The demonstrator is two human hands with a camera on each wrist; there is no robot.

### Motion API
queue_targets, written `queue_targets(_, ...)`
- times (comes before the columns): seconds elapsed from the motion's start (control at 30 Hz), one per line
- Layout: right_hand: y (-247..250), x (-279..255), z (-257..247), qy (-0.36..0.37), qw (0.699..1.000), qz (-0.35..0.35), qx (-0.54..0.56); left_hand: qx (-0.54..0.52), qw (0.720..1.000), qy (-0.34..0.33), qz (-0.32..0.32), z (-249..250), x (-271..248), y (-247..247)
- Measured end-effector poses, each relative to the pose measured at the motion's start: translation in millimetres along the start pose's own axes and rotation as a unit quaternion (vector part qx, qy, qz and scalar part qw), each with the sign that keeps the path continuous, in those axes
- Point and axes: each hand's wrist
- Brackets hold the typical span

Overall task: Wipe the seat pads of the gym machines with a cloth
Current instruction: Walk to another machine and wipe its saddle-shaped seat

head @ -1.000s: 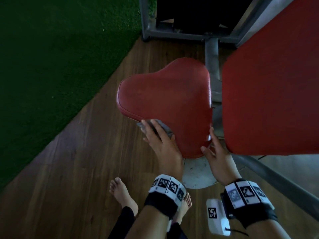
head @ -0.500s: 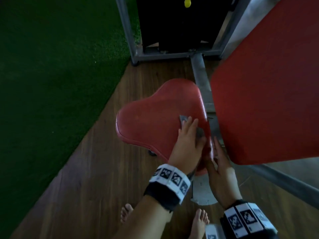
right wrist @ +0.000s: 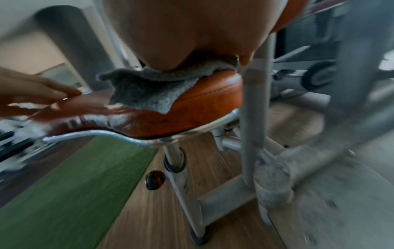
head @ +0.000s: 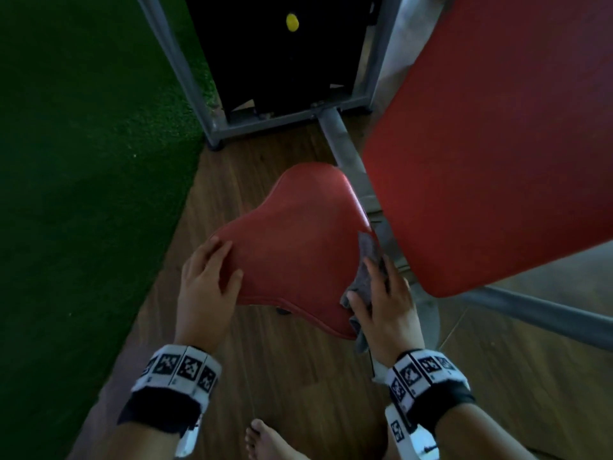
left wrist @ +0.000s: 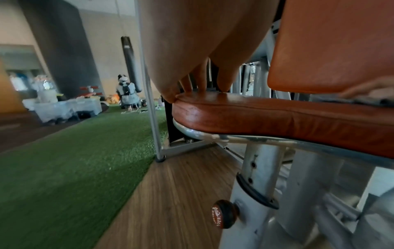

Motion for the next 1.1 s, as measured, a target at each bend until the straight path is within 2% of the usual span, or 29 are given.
queue_targets(0.07, 0.4, -11.5, 5.3, -0.113, 0.990, 0.035, 0.076, -0.009, 1.000, 0.000, 0.010, 0.5, -0.9, -0.8)
queue_targets(0.1, -0.3, -16.1, 4.2, -0.187, 0.972, 0.031, 0.141, -0.011, 1.000, 0.001, 0.012, 0.4, -1.0, -0.8)
queue_targets(0.17, -2.6, -24.2, -1.9, -0.309, 0.917, 0.032, 0.251, -0.008, 1.000, -0.001, 0.006, -0.9, -1.7, 0.4)
queue_targets(0.23, -13.3, -27.1, -6.5, -0.394, 0.856, 0.070, 0.327, -0.003, 1.000, -0.007, -0.004, -3.5, -1.8, 1.9)
queue_targets(0.33, -29.6, -30.6, -15.4, -0.471, 0.770, 0.132, 0.410, -0.007, 1.000, -0.019, -0.020, -10.1, -0.4, 5.0)
queue_targets(0.37, -36.0, -34.3, -17.6, -0.484, 0.757, 0.131, 0.419, -0.008, 0.999, -0.022, -0.024, -12.4, 0.3, 5.9)
queue_targets(0.53, -51.8, -53.1, -33.2, -0.495, 0.749, 0.066, 0.436, -0.019, 0.999, -0.021, -0.028, -17.0, 1.6, 6.5)
queue_targets(0.63, -48.2, -41.8, -20.5, -0.505, 0.720, 0.088, 0.468, -0.028, 0.999, -0.022, -0.019, -16.0, 0.6, 4.3)
queue_targets(0.73, -24.3, -15.7, -8.8, -0.478, 0.686, 0.128, 0.534, -0.047, 0.999, -0.023, -0.006, -16.2, -0.1, 1.9)
queue_targets(0.8, -16.6, -3.4, -4.4, -0.465, 0.675, 0.136, 0.557, -0.051, 0.998, -0.021, -0.004, -16.8, -0.5, 1.3)
queue_targets(0.9, -24.3, -6.1, -13.8, -0.466, 0.663, 0.166, 0.562, -0.055, 0.998, -0.012, -0.005, -14.3, -1.5, 1.3)
queue_targets(0.97, -38.9, -23.5, -23.8, -0.494, 0.651, 0.160, 0.554, -0.057, 0.998, -0.007, -0.006, -12.2, -2.0, 1.3)
queue_targets(1.0, -47.5, -33.1, -26.0, -0.505, 0.655, 0.147, 0.543, -0.058, 0.998, -0.007, -0.005, -11.1, -2.3, 1.6)
queue_targets(1.1, -53.3, -45.0, -31.2, -0.508, 0.709, 0.098, 0.480, -0.063, 0.998, -0.004, -0.006, -9.5, -1.8, 2.2)
Point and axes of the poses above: each hand's wrist, its own x-axis towards the middle knuckle, its own y-axis out of the back of the hand, z = x × y, and after that the axes turned 4 degrees about z, right-handed
